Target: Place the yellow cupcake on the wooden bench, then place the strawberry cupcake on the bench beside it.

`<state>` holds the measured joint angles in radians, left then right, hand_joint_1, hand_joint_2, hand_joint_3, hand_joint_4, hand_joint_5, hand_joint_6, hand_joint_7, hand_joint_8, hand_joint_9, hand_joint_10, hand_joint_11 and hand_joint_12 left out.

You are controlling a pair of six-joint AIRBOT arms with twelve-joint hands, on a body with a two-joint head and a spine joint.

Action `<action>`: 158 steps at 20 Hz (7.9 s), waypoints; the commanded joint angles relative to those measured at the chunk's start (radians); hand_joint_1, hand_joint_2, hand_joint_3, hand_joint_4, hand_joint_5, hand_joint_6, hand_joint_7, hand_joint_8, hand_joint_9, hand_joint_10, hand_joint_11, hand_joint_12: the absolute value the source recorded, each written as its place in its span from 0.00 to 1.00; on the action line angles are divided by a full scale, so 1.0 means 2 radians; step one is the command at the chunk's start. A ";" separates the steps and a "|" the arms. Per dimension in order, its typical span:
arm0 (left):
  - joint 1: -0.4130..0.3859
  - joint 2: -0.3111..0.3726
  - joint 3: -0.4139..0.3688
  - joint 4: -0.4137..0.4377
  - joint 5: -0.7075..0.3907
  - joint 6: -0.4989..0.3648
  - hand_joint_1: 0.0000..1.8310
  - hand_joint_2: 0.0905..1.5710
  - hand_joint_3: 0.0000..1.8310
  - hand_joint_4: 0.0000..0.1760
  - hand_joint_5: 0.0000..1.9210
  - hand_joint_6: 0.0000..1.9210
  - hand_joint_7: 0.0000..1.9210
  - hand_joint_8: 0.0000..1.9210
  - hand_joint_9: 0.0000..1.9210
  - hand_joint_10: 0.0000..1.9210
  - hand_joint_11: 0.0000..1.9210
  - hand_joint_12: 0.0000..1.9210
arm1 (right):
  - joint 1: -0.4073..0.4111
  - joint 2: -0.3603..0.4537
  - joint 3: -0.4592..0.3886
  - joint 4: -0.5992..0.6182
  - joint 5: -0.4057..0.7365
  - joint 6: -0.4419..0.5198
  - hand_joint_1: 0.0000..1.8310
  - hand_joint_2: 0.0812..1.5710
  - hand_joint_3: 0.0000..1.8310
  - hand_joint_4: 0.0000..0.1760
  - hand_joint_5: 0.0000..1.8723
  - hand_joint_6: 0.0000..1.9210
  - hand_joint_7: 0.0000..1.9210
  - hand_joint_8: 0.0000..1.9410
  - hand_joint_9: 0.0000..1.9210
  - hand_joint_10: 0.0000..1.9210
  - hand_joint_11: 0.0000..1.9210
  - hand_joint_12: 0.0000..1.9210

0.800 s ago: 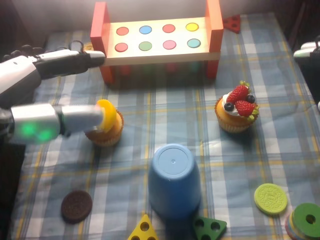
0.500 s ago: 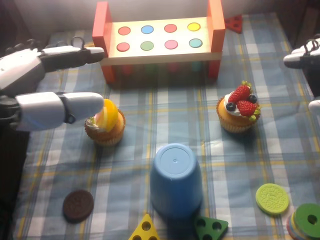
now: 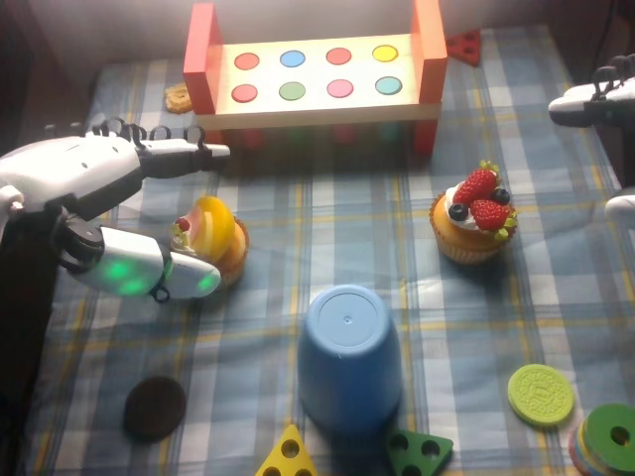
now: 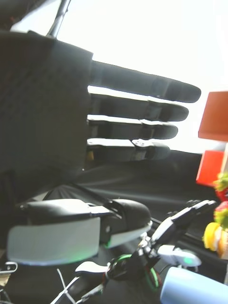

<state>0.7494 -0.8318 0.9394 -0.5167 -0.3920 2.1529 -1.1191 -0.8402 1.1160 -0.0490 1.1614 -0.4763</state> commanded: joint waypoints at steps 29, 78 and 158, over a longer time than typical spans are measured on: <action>-0.042 -0.026 0.015 0.009 -0.088 -0.061 0.67 0.67 0.00 0.00 0.57 0.31 0.55 0.54 0.53 0.37 0.07 0.49 | 0.004 0.002 0.002 0.020 0.058 0.008 0.32 0.77 0.00 0.00 0.34 0.00 0.37 0.00 0.33 0.00 0.28 0.03; -0.209 -0.180 0.212 -0.136 0.044 0.133 0.24 0.58 0.00 1.00 0.00 0.00 0.01 0.00 0.03 0.00 0.00 0.17 | 0.011 -0.024 0.022 0.006 0.052 0.024 0.32 0.77 0.00 0.00 0.34 0.00 0.38 0.00 0.38 0.00 0.36 0.02; -0.012 0.021 -0.017 0.128 -0.285 -0.316 0.43 0.49 0.00 1.00 0.00 0.00 0.00 0.00 0.01 0.00 0.00 0.19 | 0.369 -0.282 0.271 -0.201 -0.305 0.064 0.67 0.68 0.00 0.18 0.57 0.43 0.51 0.51 0.45 0.36 0.27 0.76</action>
<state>0.7395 -0.7876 0.8993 -0.2676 -0.8448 1.5326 -0.3862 -1.4048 1.6596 -0.4747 0.4614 -0.3473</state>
